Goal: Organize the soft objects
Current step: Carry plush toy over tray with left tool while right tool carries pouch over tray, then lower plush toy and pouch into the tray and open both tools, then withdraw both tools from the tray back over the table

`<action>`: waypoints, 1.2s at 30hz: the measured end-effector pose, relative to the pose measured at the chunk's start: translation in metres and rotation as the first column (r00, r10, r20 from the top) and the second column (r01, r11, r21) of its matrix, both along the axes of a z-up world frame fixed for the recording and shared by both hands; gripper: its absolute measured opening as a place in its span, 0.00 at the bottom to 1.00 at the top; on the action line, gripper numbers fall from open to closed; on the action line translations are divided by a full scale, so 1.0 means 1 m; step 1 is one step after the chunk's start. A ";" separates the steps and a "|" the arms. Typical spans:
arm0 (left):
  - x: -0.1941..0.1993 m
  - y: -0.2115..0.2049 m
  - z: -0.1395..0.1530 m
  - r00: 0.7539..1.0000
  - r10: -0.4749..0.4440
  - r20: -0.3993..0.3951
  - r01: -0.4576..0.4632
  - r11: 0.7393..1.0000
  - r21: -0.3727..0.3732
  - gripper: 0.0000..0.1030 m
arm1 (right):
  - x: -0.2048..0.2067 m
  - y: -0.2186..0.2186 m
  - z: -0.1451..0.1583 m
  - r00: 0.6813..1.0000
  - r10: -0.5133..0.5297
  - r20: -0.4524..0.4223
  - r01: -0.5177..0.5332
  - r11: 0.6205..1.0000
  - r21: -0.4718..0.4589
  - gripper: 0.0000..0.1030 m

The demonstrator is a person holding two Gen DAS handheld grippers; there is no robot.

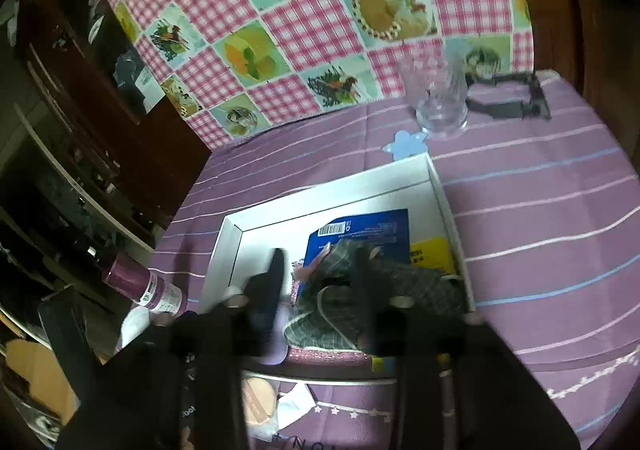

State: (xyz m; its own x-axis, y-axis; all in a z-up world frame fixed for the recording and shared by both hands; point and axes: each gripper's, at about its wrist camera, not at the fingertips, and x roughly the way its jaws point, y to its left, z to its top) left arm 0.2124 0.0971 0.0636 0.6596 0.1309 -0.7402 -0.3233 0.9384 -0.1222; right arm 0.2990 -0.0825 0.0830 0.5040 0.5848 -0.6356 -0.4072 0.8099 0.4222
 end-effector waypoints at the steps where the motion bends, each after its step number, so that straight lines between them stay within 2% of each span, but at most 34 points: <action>1: 0.000 0.001 0.001 1.000 0.001 0.002 -0.001 1.000 0.000 0.72 | -0.002 0.000 0.002 1.000 -0.004 0.016 0.004 1.000 -0.010 0.50; 8: -0.010 0.003 0.017 0.998 0.020 0.055 -0.022 1.000 0.021 0.72 | -0.013 -0.001 0.012 0.999 0.002 0.041 0.000 0.998 -0.060 0.50; 15: -0.019 -0.006 0.033 0.996 0.027 0.085 -0.029 0.999 0.020 0.72 | -0.041 -0.028 0.021 0.999 -0.005 0.054 0.009 0.997 -0.076 0.50; 23: -0.036 -0.038 0.055 0.992 -0.034 0.122 0.029 0.999 0.041 0.72 | -0.084 -0.054 0.015 0.998 0.017 0.062 -0.011 0.995 -0.097 0.50; 27: -0.050 -0.054 0.062 0.992 -0.041 0.120 0.032 0.997 0.071 0.72 | -0.100 -0.058 0.012 0.997 0.055 0.062 -0.048 0.992 -0.112 0.50; 32: -0.073 -0.069 0.065 0.994 -0.048 0.094 0.033 0.988 0.150 0.72 | -0.121 -0.069 0.017 0.992 0.077 0.101 -0.063 0.989 -0.133 0.50; 36: -0.097 -0.071 0.068 0.993 -0.050 0.105 0.032 0.986 0.163 0.72 | -0.138 -0.079 0.013 0.989 0.094 0.112 -0.080 0.989 -0.126 0.50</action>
State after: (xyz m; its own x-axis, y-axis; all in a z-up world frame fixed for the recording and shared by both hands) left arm 0.1154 0.0261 0.1316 0.7421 0.2137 -0.6353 -0.2773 0.9608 -0.0008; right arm 0.1608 -0.1619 0.0962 0.5299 0.5523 -0.6435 -0.5196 0.8112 0.2684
